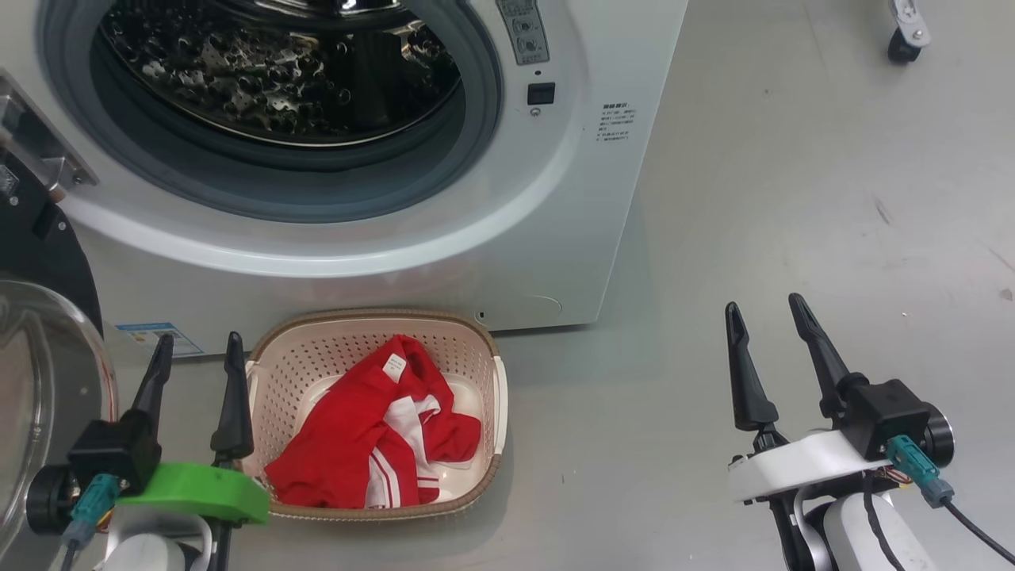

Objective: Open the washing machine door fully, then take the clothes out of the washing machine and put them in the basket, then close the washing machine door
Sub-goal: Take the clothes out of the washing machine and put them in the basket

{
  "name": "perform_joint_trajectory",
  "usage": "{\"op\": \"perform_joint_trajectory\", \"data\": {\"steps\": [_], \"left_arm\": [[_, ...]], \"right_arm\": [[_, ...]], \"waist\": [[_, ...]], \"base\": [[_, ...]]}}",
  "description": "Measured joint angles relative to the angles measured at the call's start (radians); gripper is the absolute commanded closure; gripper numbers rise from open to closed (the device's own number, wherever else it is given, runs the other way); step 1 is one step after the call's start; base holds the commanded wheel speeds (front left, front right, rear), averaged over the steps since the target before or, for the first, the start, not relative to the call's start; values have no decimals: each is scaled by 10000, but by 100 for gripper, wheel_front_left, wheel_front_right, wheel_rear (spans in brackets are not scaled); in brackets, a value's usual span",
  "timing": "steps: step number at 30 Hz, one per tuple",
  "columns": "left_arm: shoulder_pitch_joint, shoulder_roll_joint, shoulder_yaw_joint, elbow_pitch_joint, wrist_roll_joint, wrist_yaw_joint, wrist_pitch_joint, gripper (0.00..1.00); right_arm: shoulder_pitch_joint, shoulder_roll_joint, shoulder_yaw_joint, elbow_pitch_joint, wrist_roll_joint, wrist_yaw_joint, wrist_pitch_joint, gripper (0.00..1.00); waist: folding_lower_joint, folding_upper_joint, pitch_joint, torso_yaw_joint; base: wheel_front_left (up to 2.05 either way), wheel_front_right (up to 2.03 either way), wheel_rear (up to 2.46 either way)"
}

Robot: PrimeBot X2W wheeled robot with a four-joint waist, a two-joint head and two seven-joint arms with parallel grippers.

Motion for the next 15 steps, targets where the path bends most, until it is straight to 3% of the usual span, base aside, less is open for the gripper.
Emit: {"op": "perform_joint_trajectory", "data": {"steps": [15], "left_arm": [[1792,-19,-364,-740,510,360,0,0]], "right_arm": [[1020,12,-123,153,-2,15,2,0]], "waist": [[0,0,-1221,60]], "base": [[0,0,0]]}}
